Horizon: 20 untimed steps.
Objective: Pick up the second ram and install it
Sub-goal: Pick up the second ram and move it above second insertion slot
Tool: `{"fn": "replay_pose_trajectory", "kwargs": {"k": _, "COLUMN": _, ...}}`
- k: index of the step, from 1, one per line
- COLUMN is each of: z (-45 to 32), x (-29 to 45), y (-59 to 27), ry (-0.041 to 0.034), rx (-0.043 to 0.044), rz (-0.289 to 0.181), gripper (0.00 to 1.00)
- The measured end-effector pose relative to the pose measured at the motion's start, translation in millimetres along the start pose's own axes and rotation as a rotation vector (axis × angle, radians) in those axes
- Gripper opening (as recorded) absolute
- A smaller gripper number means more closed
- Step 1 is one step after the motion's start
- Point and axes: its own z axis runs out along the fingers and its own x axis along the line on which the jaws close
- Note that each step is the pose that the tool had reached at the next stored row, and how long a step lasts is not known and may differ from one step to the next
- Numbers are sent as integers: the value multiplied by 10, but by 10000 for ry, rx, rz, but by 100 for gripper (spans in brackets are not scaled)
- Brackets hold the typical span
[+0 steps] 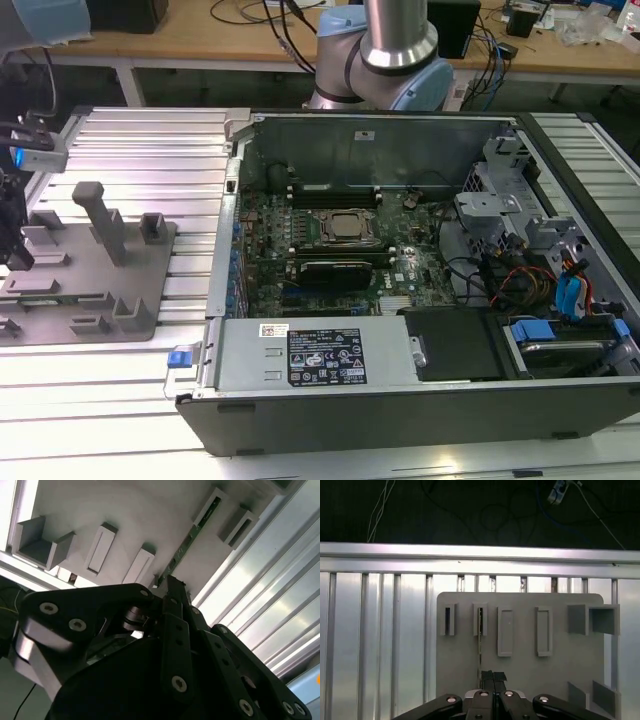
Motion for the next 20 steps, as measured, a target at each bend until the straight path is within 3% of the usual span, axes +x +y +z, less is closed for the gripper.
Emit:
{"fn": "replay_pose_trajectory", "kwargs": {"k": 10, "z": 61, "x": 9, "y": -2, "ry": 1, "rx": 0, "rz": -1, "gripper": 8}}
{"fn": "replay_pose_trajectory", "kwargs": {"k": 20, "z": 235, "x": 50, "y": -5, "ry": 2, "rx": -2, "rz": -1, "gripper": 8}}
